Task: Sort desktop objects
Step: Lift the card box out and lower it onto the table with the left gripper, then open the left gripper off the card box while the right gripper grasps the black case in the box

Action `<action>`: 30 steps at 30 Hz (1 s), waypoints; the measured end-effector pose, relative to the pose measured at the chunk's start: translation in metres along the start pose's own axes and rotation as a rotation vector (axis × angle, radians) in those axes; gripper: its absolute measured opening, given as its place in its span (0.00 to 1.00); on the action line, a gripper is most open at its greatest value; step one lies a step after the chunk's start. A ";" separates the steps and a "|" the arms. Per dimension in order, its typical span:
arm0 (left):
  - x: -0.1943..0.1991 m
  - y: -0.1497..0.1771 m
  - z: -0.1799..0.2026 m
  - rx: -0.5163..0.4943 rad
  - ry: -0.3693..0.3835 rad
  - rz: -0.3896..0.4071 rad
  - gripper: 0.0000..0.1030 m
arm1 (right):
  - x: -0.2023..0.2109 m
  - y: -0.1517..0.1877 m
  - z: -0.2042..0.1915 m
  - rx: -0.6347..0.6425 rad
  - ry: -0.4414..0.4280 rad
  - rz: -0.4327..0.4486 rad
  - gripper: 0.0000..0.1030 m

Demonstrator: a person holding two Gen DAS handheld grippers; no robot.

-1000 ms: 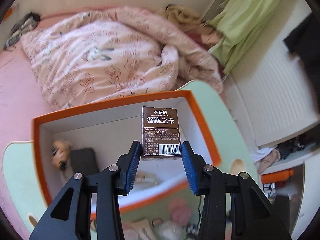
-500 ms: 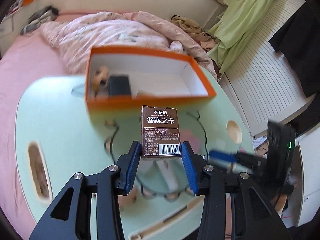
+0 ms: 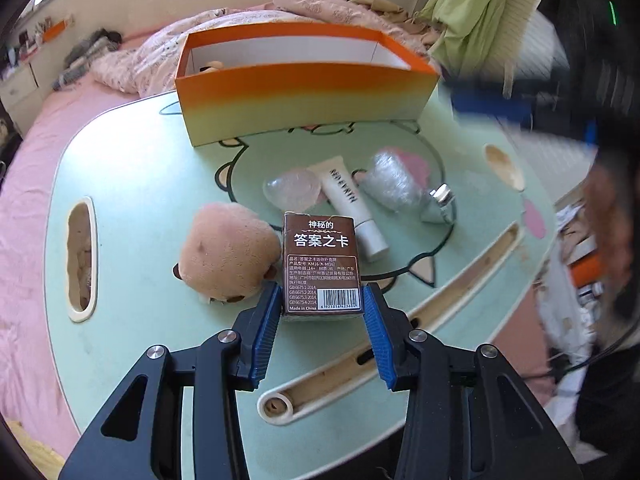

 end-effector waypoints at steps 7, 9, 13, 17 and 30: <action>-0.007 0.008 -0.007 0.016 -0.045 0.030 0.51 | -0.060 -0.059 -0.016 -0.026 -0.065 -0.100 0.48; 0.000 0.006 -0.011 0.020 -0.047 0.057 0.51 | -0.092 -0.063 -0.012 -0.043 -0.049 -0.178 0.48; 0.017 -0.002 -0.012 0.031 0.000 0.119 0.51 | -0.142 -0.067 -0.002 -0.046 0.038 -0.273 0.48; 0.026 -0.008 -0.014 0.046 0.028 0.142 0.58 | -0.174 -0.068 -0.004 -0.040 0.081 -0.350 0.48; 0.032 -0.016 -0.025 0.057 0.028 0.153 0.58 | -0.168 -0.086 0.006 -0.026 0.055 -0.333 0.41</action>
Point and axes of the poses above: each gripper's, at about its wrist camera, not at the fingertips, and x roughly against the way its jaws point, z to its right, y to its underside, the point moved 10 cm from there along -x, roughly the way its jaws point, and after that the axes turned 1 degree about z, right-handed, at the moved point
